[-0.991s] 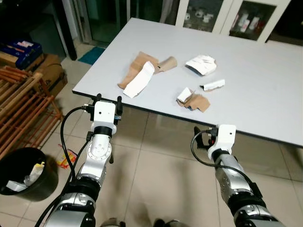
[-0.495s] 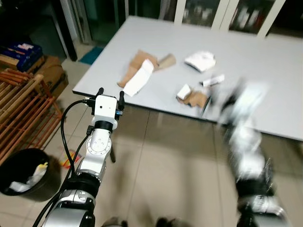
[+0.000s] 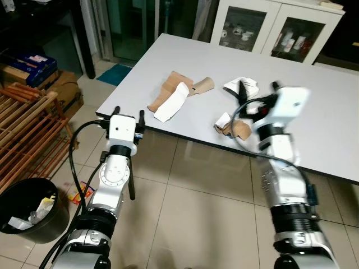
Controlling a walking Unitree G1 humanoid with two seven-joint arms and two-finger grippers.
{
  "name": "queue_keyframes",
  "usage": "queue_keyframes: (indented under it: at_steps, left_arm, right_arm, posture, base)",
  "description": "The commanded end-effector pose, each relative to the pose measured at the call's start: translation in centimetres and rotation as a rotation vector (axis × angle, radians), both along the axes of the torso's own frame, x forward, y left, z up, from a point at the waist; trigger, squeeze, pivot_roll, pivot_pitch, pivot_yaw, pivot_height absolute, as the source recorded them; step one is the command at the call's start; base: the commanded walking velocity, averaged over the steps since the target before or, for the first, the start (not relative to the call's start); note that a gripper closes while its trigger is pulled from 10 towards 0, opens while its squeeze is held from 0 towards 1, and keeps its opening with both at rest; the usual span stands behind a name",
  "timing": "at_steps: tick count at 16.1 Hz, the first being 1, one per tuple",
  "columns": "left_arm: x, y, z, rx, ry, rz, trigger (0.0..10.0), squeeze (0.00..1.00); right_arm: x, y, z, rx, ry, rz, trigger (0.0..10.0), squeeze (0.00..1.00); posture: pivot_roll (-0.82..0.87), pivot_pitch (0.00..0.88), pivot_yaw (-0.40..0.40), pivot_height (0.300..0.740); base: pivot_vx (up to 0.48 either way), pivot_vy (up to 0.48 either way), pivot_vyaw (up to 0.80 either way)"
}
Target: Picking trash to rubbish bin
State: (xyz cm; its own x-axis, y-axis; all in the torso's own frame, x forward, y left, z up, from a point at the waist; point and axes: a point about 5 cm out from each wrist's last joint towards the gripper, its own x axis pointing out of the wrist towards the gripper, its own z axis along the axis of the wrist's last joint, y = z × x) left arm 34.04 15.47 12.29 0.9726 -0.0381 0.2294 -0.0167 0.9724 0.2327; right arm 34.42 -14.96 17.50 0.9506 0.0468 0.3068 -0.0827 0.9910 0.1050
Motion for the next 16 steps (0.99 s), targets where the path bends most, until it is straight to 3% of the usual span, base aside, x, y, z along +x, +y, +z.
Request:
queue_keyframes:
  at_steps: [1, 3, 8, 16]
  left_arm:
    - [0.3, -0.3, 0.4, 0.003, 0.002, -0.022, 10.0, 0.0]
    - [0.5, 0.4, 0.4, -0.002, 0.017, -0.01, 10.0, 0.0]
    - [0.9, 0.7, 0.2, -0.019, 0.048, -0.013, 10.0, 0.0]
    - [1.0, 0.3, -1.1, -0.045, 0.126, -0.048, 10.0, 0.0]
  right_arm:
    - [0.0, 0.1, -0.8, -0.008, 0.039, 0.006, 10.0, 0.0]
    - [-0.2, 0.8, -2.4, -0.019, 0.092, 0.023, 10.0, 0.0]
    - [-0.5, -0.3, -5.8, -0.032, 0.201, -0.005, 10.0, 0.0]
    - [0.1, -0.6, -5.9, -0.023, 0.194, -0.049, 10.0, 0.0]
  posture:
    - [0.0, 0.0, -0.092, 0.74]
    - [0.01, 0.0, -0.083, 0.74]
    - [0.0, 0.0, -0.068, 0.74]
    - [0.01, 0.005, -0.055, 0.74]
  base:
    - [0.0, 0.0, 0.0]
    - [0.0, 0.0, 0.0]
    - [0.0, 0.0, 0.0]
    - [0.0, 0.0, 0.0]
